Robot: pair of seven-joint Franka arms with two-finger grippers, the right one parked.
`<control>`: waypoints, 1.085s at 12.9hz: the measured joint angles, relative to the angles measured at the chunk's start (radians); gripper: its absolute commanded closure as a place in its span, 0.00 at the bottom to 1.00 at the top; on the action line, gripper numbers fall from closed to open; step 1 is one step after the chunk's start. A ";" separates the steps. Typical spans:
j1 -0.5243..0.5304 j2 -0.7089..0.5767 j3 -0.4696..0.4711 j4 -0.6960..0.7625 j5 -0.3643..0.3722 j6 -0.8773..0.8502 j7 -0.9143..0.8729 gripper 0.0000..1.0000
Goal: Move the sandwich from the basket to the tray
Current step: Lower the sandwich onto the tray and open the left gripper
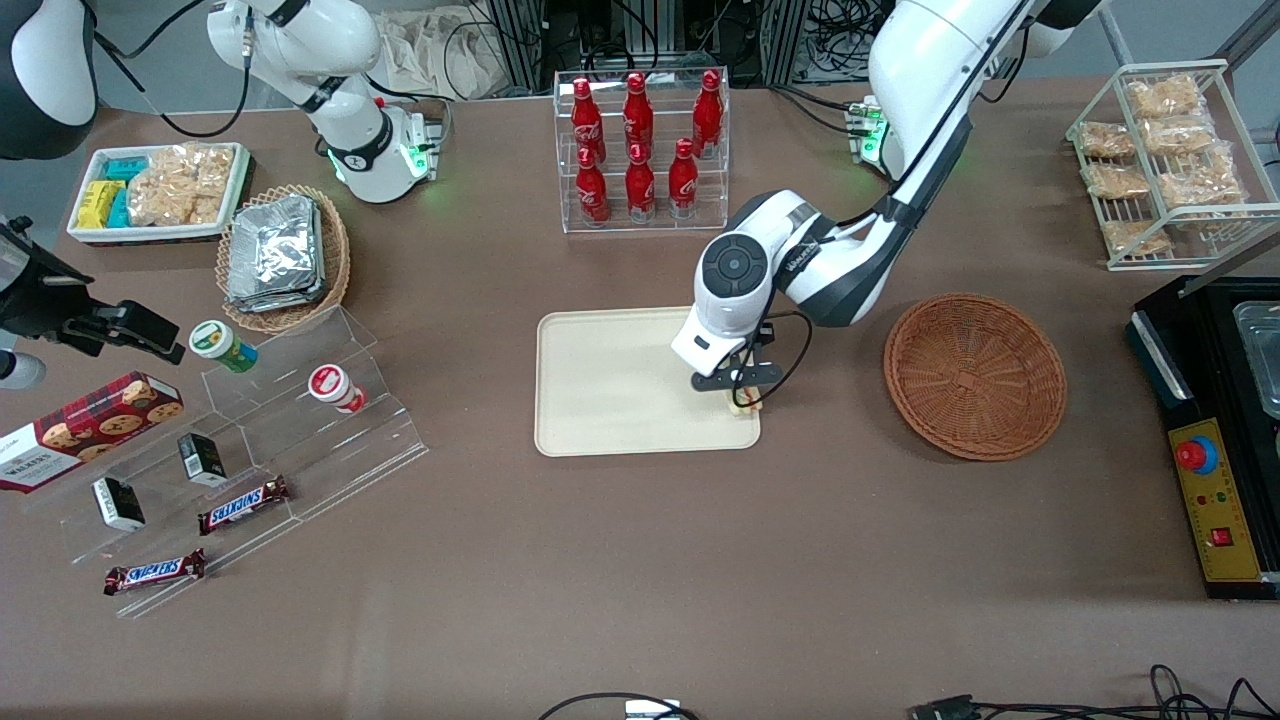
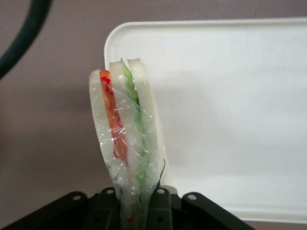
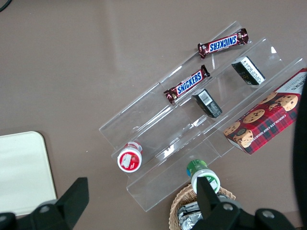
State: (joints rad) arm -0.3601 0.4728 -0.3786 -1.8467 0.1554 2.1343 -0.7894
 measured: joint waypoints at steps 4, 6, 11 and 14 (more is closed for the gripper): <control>0.000 -0.001 0.000 -0.035 0.000 0.044 0.087 0.80; 0.000 -0.001 -0.005 -0.047 0.000 0.059 0.096 0.79; 0.000 0.001 -0.007 -0.108 0.000 0.114 0.119 0.42; 0.003 0.003 -0.006 -0.125 -0.001 0.131 0.119 0.00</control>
State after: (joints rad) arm -0.3573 0.4760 -0.3849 -1.9719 0.1549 2.2656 -0.6702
